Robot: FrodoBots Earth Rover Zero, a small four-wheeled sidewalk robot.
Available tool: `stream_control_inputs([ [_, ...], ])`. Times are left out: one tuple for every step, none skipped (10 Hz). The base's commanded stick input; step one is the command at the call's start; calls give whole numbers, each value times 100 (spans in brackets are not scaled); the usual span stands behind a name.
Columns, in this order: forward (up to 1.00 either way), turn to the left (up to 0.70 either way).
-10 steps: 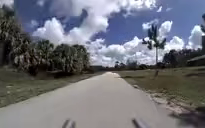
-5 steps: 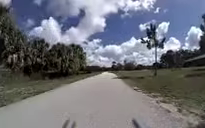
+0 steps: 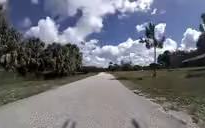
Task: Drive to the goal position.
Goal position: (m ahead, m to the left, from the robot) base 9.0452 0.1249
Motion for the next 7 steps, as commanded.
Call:
stream_control_inputs([
  [70,21],
  [70,31],
  [70,13],
  [70,0],
  [70,0],
  [70,0],
  [70,0],
])
